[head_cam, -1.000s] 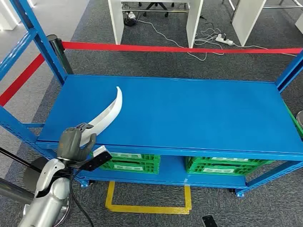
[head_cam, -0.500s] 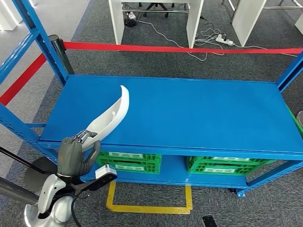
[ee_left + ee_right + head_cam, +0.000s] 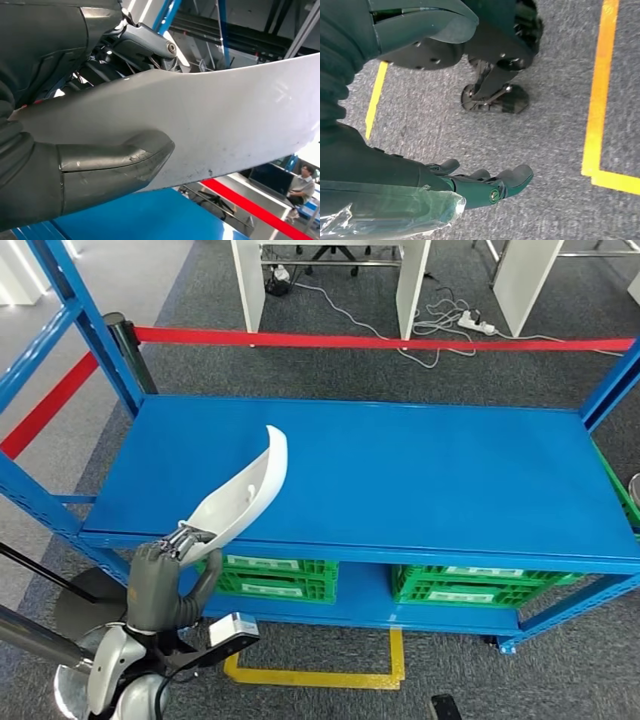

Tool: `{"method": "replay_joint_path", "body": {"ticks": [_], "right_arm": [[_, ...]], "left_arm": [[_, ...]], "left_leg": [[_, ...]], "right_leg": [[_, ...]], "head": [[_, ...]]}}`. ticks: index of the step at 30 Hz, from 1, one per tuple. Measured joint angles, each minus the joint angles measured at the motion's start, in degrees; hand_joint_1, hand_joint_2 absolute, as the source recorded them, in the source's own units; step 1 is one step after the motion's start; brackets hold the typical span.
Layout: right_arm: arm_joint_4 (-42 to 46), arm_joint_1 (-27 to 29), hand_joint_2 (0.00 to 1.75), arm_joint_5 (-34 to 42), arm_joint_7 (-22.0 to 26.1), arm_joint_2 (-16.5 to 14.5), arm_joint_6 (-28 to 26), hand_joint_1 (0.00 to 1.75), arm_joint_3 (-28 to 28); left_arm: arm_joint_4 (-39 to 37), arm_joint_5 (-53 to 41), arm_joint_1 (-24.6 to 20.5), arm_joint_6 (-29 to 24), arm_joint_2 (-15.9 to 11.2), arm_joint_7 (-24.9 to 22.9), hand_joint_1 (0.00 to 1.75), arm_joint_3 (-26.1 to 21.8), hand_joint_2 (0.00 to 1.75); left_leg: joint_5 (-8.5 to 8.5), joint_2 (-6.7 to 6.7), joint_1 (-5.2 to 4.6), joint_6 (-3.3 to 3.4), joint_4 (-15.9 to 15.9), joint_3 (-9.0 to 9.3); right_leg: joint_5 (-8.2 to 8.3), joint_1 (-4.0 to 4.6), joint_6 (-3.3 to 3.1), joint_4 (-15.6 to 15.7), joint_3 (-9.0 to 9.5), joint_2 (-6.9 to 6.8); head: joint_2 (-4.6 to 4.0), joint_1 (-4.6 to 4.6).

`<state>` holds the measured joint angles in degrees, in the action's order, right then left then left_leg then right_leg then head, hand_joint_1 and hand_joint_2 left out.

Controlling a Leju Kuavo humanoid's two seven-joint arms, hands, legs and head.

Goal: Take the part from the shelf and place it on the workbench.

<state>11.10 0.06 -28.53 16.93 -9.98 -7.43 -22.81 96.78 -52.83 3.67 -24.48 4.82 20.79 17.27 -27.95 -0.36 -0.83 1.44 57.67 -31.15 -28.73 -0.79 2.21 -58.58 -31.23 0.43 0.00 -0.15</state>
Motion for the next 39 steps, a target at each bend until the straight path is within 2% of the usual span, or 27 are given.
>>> {"method": "replay_joint_path", "body": {"ticks": [2,3,5,7,8,9,10,12,14,17,18,19,22,23,24,25,26,27,29,30,32,33,34,35,37,38,39], "right_arm": [[0.0,0.05,1.75,0.03,-0.01,-0.02,0.01,0.0,-0.15],[0.0,0.05,1.75,0.04,-0.01,-0.03,0.01,0.0,-0.27],[0.0,0.01,1.75,0.05,0.01,-0.05,0.01,0.0,-0.46],[0.0,0.01,1.75,0.06,0.0,-0.05,0.03,0.0,-0.6],[0.0,0.01,1.75,0.07,-0.01,-0.05,0.03,0.0,-0.67],[0.0,0.01,1.75,0.07,-0.01,-0.05,0.04,0.0,-0.74],[0.0,0.0,1.75,0.07,-0.01,-0.05,0.04,0.0,-0.8],[0.0,-0.01,1.75,0.08,0.13,-0.1,0.15,0.0,-0.87],[0.0,0.0,1.75,0.13,0.79,-0.18,0.4,0.0,-0.93],[0.0,0.05,1.75,0.21,1.9,-0.2,-0.38,0.0,-1.11],[0.0,0.05,1.75,0.05,1.9,-0.2,-1.63,0.0,-1.2],[0.0,0.06,1.75,-0.21,1.68,-0.26,-3.31,0.0,-1.27],[0.0,0.04,1.75,-1.09,0.83,-0.43,-6.54,0.0,-1.34],[0.0,0.04,1.75,-1.21,0.69,-0.43,-6.44,0.0,-1.35],[0.0,0.06,1.75,-1.24,0.61,-0.43,-6.26,0.0,-1.37],[0.0,0.08,1.75,-1.21,0.55,-0.43,-6.04,0.0,-1.4],[0.0,0.09,1.75,-1.15,0.54,-0.43,-5.84,0.0,-1.46],[0.0,0.06,1.75,-1.06,0.54,-0.43,-5.72,0.0,-1.57],[0.0,-0.1,1.75,-0.78,0.28,-0.45,-6.13,0.0,-1.92],[0.0,-0.17,1.75,-0.7,-0.02,-0.51,-6.93,0.0,-2.15],[0.0,-0.13,1.75,-1.0,-0.49,-0.78,-9.65,0.0,-2.48],[0.01,-0.1,1.75,-1.32,-0.35,-0.93,-11.39,0.0,-2.59],[0.01,-0.1,1.75,-1.67,-0.12,-1.04,-13.04,0.0,-2.67],[0.02,-0.14,1.75,-1.94,0.11,-1.15,-14.51,0.0,-2.77],[0.02,-0.19,1.75,-2.2,0.15,-1.14,-16.19,0.0,-3.03],[0.02,-0.18,1.75,-2.23,-0.02,-1.15,-16.45,0.0,-3.18],[0.01,-0.17,1.75,-2.24,-0.24,-1.15,-16.51,0.0,-3.32]], "left_arm": [[0.31,0.01,0.27,-0.06,0.01,0.05,1.75,0.19,1.75],[0.44,0.01,0.35,-0.08,0.01,0.07,1.75,0.22,1.75],[0.63,0.02,0.44,-0.09,-0.01,0.08,1.75,0.27,1.75],[0.7,0.02,0.54,-0.09,-0.03,0.09,1.75,0.3,1.75],[0.7,0.02,0.64,-0.09,-0.04,0.08,1.75,0.3,1.75],[0.7,0.02,0.73,-0.09,-0.06,0.08,1.75,0.3,1.75],[0.7,0.02,0.8,-0.09,-0.06,0.08,1.75,0.3,1.75],[0.85,0.02,0.83,-0.14,-0.04,0.08,1.75,0.3,1.75],[1.26,0.03,0.9,-0.46,-0.01,0.21,1.75,0.31,1.75],[1.82,0.22,1.22,-1.15,0.03,0.56,1.75,0.33,1.75],[1.97,0.36,1.32,-1.36,0.1,0.62,1.75,0.35,1.75],[2.15,0.52,1.42,-1.57,0.19,0.63,1.75,0.36,1.75],[2.58,1.42,1.84,-2.05,0.42,0.63,1.75,0.35,1.75],[2.63,1.77,1.99,-2.11,0.43,0.64,1.75,0.33,1.75],[2.64,2.06,2.09,-2.18,0.43,0.66,1.75,0.32,1.75],[2.64,2.33,2.18,-2.27,0.43,0.69,1.75,0.3,1.75],[2.66,2.59,2.24,-2.38,0.44,0.73,1.75,0.28,1.75],[2.71,2.84,2.29,-2.51,0.45,0.81,1.75,0.27,1.75],[2.93,3.31,2.34,-2.75,0.49,1.03,1.75,0.23,1.75],[3.04,3.5,2.35,-2.85,0.52,1.2,1.75,0.22,1.75],[3.14,3.8,2.42,-3.05,0.57,1.48,1.75,0.2,1.75],[3.18,3.86,2.52,-3.16,0.57,1.56,1.75,0.19,1.75],[3.26,3.9,2.63,-3.29,0.55,1.6,1.75,0.16,1.75],[3.36,3.91,2.76,-3.44,0.51,1.61,1.75,0.14,1.75],[3.54,3.91,3.09,-3.7,0.48,1.61,1.75,0.11,1.75],[3.57,3.91,3.32,-3.8,0.46,1.61,1.75,0.1,1.75],[3.6,3.94,3.55,-3.9,0.44,1.61,1.75,0.09,1.75]], "left_leg": [[-0.14,-0.01,0.04,-0.61,0.31,-0.35],[-1.07,0.02,0.11,-0.97,1.11,-0.73],[-5.06,0.08,0.34,-1.62,5.58,-2.38],[-9.2,0.1,0.54,-1.95,12.48,-4.62],[-9.86,0.1,0.6,-1.97,14.64,-5.08],[-9.3,0.1,0.62,-1.87,14.93,-4.62],[-7.77,0.1,0.63,-1.66,13.09,-3.12],[-4.68,0.11,0.48,-0.96,5.38,1.88],[-3.78,0.1,0.25,-0.52,-0.63,5.38],[-2.98,0.21,0.17,-0.22,-2.17,5.22],[-2.39,0.29,0.28,0.06,-2.35,4.76],[-1.73,0.39,0.42,0.35,-2.53,4.14],[0.09,0.52,0.41,0.73,-2.57,1.84],[0.67,0.56,0.33,0.72,-2.52,1.07],[1.23,0.59,0.23,0.7,-2.46,0.29],[1.74,0.61,0.16,0.67,-2.37,-0.42],[2.2,0.6,0.1,0.6,-2.25,-1.01],[2.58,0.57,0.04,0.47,-2.1,-1.49],[3.35,0.54,-0.1,0.04,-1.79,-2.07],[3.77,0.54,-0.12,-0.23,-1.7,-2.32],[4.43,0.52,-0.11,-0.81,-1.57,-2.79],[3.84,0.47,-0.1,-1.13,-1.16,-3.14],[2.28,0.41,-0.04,-1.46,0.01,-3.68],[-0.25,0.37,0.08,-1.8,2.28,-4.46],[-5.69,0.36,0.42,-2.36,9.53,-6.3],[-6.94,0.36,0.53,-2.53,12.85,-6.83],[-6.77,0.36,0.59,-2.61,14.78,-6.75]], "right_leg": [[0.2,-0.13,-0.75,0.38,-0.38,-0.02],[0.43,-0.21,-1.21,0.51,-0.64,-0.06],[1.06,-0.28,-1.99,0.66,-1.3,-0.27],[1.7,-0.13,-2.34,0.62,-2.21,-0.5],[2.06,-0.04,-2.38,0.6,-2.7,-0.6],[2.44,0.05,-2.38,0.58,-3.2,-0.65],[2.82,0.15,-2.34,0.56,-3.65,-0.68],[3.55,0.39,-2.12,0.51,-4.36,-0.66],[4.4,0.54,-1.62,0.53,-4.75,-0.65],[5.57,0.4,-0.67,0.82,-5.12,-0.61],[4.85,0.36,-0.39,0.42,-5.58,-0.56],[3.0,0.32,-0.11,-1.03,-6.29,-0.52],[-4.95,0.14,0.55,-10.81,-8.81,-0.51],[-5.74,0.13,0.65,-13.65,-9.0,-0.51],[-5.15,0.15,0.65,-14.96,-8.44,-0.51],[-3.54,0.18,0.54,-14.22,-6.9,-0.51],[-1.77,0.22,0.33,-11.41,-4.31,-0.49],[-0.96,0.31,0.07,-7.16,-1.16,-0.46],[-1.59,0.54,-0.3,1.08,4.44,-0.38],[-2.35,0.66,-0.38,3.29,5.75,-0.34],[-2.24,0.58,-0.87,4.34,5.76,-0.45],[-1.82,0.46,-1.35,4.43,5.34,-0.56],[-1.27,0.32,-1.9,4.51,4.8,-0.69],[-0.68,0.21,-2.35,4.55,4.16,-0.82],[0.37,0.29,-2.63,4.16,2.68,-0.92],[0.84,0.32,-2.62,3.85,1.78,-0.97],[1.27,0.33,-2.6,3.47,0.84,-1.04]], "head": [[0.0,-0.03],[0.0,-0.11],[0.0,-0.27],[0.0,-0.35],[0.0,-0.34],[0.0,-0.35],[0.0,-0.34],[0.0,-0.33],[0.0,-0.28],[0.0,-0.47],[0.0,-0.47],[0.0,-0.36],[0.0,0.0],[0.0,0.0],[0.0,0.01],[0.0,0.01],[0.0,0.01],[0.0,0.02],[0.0,-0.02],[0.0,-0.02],[0.0,0.01],[0.0,0.0],[0.0,-0.08],[0.0,-0.15],[0.0,-0.28],[0.0,-0.29],[0.0,-0.29]]}}
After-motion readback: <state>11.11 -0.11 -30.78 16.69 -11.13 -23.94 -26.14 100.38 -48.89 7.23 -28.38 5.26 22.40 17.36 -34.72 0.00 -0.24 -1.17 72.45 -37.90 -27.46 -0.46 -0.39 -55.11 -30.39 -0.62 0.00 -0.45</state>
